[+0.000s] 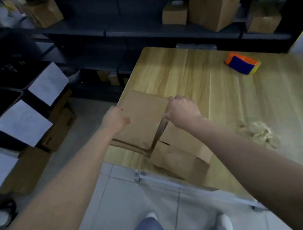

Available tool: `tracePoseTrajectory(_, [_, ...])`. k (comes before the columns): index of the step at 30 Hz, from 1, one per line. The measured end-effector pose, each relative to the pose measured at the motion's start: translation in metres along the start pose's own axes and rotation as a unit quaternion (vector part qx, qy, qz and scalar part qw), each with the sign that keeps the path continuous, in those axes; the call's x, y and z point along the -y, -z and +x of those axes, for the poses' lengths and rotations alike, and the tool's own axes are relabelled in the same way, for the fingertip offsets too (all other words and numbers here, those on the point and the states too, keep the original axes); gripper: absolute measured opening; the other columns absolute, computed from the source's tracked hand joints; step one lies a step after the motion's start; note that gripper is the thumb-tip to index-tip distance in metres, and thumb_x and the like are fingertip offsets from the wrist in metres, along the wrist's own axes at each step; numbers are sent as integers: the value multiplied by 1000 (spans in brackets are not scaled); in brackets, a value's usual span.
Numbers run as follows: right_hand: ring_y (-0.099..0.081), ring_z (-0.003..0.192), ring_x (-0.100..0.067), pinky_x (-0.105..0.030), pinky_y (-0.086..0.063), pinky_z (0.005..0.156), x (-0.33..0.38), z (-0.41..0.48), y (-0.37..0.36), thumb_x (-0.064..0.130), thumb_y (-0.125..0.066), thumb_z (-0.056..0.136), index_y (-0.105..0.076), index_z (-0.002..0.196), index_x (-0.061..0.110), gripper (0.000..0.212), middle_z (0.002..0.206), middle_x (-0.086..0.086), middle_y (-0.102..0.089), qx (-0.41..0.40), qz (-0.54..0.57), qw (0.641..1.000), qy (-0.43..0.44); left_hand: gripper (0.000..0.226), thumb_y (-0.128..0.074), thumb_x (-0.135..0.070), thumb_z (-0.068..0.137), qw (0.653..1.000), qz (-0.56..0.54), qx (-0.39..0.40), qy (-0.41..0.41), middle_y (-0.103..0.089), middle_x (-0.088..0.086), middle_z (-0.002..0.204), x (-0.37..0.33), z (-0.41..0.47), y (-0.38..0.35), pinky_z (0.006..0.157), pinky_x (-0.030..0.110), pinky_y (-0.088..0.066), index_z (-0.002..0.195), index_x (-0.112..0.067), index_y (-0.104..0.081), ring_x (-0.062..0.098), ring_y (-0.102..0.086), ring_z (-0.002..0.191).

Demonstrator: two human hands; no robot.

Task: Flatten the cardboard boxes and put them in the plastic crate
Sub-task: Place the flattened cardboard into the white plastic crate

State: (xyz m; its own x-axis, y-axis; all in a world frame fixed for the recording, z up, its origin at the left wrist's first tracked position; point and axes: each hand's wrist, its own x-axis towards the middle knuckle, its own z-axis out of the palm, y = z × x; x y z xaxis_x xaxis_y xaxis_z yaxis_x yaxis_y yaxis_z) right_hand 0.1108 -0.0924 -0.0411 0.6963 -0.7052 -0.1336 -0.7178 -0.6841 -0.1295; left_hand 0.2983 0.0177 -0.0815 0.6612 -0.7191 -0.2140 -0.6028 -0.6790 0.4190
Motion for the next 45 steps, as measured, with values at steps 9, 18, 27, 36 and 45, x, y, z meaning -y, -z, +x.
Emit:
tracePoseTrajectory(9, [-55,105,-32,-35,-42,80,51,27,-59,23,-55,91,-47,128,7,41,116,-17,-55,105,120,982,-101,70,-70,-36,81,992,-14,76,101,-35,16,138,74,56,-22,98,41,-37,136,-7,-39,34,-37,127])
tracePoseTrajectory(18, [-30,132,-37,-48,-31,106,36,29,-78,32,-54,92,-41,137,7,53,144,-17,-35,81,67,974,-199,58,-69,-48,79,980,-79,164,86,-55,14,130,94,94,-41,102,42,-41,123,-10,-60,33,-48,121])
tracePoseTrajectory(27, [-24,136,-34,-46,-24,110,0,10,-85,44,-58,88,-28,144,11,72,148,-12,-28,49,69,945,-315,101,-72,-65,64,971,-69,138,183,-22,20,151,96,105,-68,102,47,-34,142,-12,-36,38,-28,134])
tracePoseTrajectory(36, [-18,139,-34,-48,-24,109,-36,-25,-99,55,-65,80,-18,147,14,92,154,-11,-17,64,123,905,-402,77,-83,-41,65,975,-85,130,158,-47,18,133,91,102,-86,97,41,-44,128,-13,-48,35,-49,116])
tracePoseTrajectory(45, [-43,127,-37,-46,-39,103,-59,-51,-130,56,-79,65,-12,146,-4,121,143,-22,-38,122,333,769,-532,73,-81,-29,71,972,-60,167,154,-40,19,136,83,103,-88,98,43,-44,132,-12,-46,35,-47,118])
